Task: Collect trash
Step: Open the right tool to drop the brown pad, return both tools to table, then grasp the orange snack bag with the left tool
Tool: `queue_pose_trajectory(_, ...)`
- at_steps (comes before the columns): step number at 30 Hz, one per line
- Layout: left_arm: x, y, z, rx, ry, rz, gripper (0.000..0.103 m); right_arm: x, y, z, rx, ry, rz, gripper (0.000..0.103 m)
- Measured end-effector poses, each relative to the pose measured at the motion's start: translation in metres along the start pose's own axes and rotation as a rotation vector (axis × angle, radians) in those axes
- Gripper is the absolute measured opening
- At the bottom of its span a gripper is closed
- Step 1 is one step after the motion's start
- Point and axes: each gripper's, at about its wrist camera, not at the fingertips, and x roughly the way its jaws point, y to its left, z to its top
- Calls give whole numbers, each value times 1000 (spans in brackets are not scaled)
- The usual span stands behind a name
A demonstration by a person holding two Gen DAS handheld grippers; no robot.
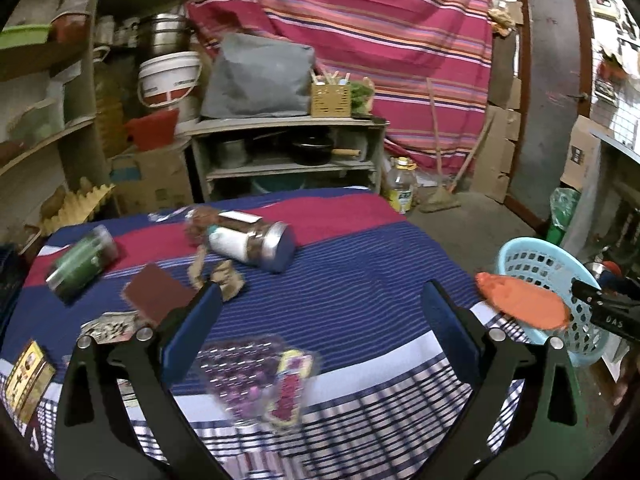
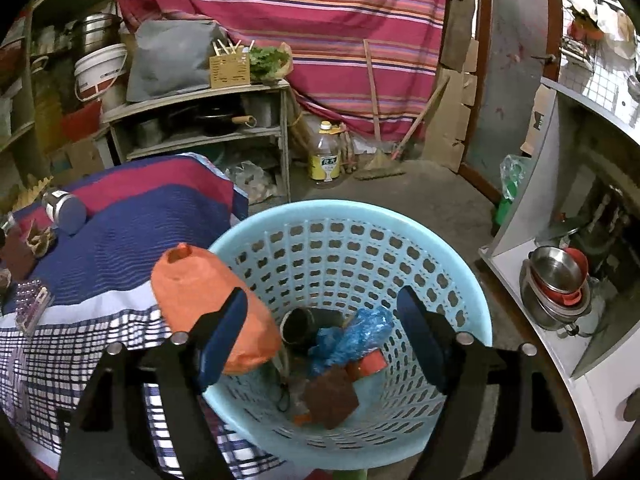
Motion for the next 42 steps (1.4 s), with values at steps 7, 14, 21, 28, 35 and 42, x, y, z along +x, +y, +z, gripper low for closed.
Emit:
queue_pose_trajectory(7,-15,41,-9,-22,5,59,97,-4,27,-3,-20,8,17,77)
queue_pose_trajectory(14,-22,98,-26,-64,31,132,97,-14,66,-4,-77,-4,30,77)
queue_pose_trajectory(21,-13,157,-41,-107,96,176,97,-20,111,-5,-108,4,85,77)
queue_pose_trajectory(28,12,176,-59,-50,189,153,95,-25,158,-6,-147,13,149,77)
queue_pose_trajectory(35,27,176,-62,10,231,117,87,-23,188,-6,-168,26,177,77)
queue_pose_trajectory(42,42,185,-57,1,252,109,78,-19,207,-8,-191,39,182,77)
